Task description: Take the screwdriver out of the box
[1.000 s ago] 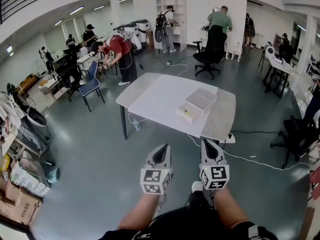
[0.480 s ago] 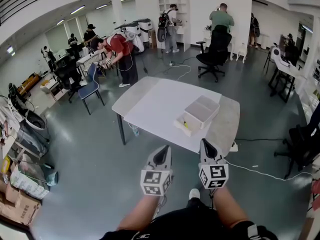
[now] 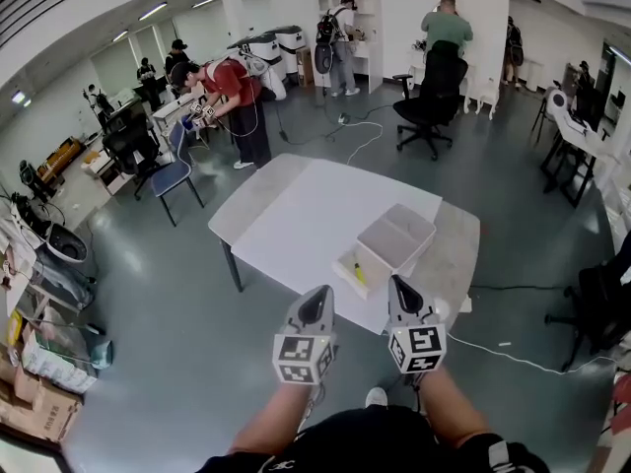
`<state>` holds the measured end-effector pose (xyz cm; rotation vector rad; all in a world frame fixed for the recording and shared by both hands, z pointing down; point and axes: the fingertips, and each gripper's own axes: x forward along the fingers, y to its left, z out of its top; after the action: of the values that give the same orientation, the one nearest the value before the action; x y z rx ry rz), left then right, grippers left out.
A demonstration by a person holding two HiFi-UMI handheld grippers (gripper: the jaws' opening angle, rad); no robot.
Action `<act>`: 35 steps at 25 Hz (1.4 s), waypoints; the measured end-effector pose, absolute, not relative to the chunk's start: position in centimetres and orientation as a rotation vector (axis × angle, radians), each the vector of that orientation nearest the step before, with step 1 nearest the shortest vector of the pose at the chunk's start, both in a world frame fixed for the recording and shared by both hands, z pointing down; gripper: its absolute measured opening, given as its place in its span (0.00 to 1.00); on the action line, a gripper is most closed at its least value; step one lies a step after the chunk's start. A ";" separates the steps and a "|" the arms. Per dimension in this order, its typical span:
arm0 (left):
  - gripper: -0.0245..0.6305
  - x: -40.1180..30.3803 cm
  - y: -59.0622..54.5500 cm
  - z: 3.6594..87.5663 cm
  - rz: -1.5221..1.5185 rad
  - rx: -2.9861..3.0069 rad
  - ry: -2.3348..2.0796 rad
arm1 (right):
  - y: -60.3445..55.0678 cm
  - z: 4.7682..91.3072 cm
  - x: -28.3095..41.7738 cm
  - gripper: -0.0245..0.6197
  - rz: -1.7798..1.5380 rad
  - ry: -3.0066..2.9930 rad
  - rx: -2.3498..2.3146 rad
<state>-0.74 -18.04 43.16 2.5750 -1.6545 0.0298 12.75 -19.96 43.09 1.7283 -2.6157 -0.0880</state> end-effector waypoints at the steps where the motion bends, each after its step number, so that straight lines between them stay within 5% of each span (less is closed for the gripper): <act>1: 0.05 -0.3 -19.3 43.2 0.029 2.570 -1.656 | -21.2 43.2 13.1 0.06 -0.085 -2.616 1.719; 13: 0.05 2.3 -31.3 44.0 0.032 2.506 -1.736 | -34.0 45.1 14.2 0.06 -0.049 -2.665 1.536; 35: 0.05 -7.5 -43.7 46.0 0.121 2.634 -1.552 | -43.1 52.7 8.3 0.06 0.056 -2.390 1.629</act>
<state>-7.50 -43.67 46.03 2.6336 -1.5517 0.1206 8.32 -43.12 52.73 1.6289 -2.3897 0.0559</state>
